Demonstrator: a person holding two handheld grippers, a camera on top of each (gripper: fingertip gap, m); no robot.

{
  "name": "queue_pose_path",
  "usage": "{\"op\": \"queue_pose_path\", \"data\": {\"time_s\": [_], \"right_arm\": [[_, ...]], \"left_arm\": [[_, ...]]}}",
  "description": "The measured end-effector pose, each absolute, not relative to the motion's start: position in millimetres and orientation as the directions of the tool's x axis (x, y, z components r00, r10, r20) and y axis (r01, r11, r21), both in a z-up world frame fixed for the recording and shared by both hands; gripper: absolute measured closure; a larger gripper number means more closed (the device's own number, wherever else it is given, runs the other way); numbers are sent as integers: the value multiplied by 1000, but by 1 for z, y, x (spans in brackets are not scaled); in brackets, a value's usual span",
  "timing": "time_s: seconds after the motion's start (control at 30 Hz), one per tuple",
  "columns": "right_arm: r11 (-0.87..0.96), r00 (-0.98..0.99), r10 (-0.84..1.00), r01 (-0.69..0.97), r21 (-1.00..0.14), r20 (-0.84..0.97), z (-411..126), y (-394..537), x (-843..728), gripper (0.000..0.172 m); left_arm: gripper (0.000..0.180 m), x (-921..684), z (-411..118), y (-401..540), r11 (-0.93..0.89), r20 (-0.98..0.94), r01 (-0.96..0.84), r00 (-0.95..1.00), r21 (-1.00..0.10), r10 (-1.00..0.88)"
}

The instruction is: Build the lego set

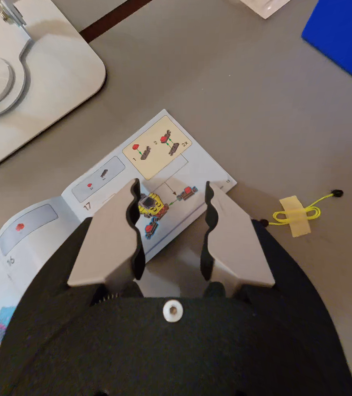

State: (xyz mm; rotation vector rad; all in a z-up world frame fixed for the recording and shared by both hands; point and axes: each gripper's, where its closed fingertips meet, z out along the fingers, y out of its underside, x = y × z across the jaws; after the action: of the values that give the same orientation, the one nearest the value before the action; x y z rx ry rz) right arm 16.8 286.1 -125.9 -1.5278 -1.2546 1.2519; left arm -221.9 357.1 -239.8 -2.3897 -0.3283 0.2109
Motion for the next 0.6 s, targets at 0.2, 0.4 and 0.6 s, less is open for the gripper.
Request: {"op": "queue_pose_path", "data": {"time_s": [0.2, 0.4, 0.6], "right_arm": [[-309, 16, 949, 236, -921, -314, -140, 287, 20, 134], [-306, 23, 950, 265, -914, -312, -148, 287, 15, 135], [-273, -4, 958, 310, -911, -288, -153, 278, 11, 137]], "left_arm": [[180, -207, -243, 363, -700, 114, 256, 963, -667, 244], [141, -213, -226, 361, -664, 81, 242, 961, -708, 264], [124, -224, -246, 359, -720, -10, 206, 959, -662, 284]]}}
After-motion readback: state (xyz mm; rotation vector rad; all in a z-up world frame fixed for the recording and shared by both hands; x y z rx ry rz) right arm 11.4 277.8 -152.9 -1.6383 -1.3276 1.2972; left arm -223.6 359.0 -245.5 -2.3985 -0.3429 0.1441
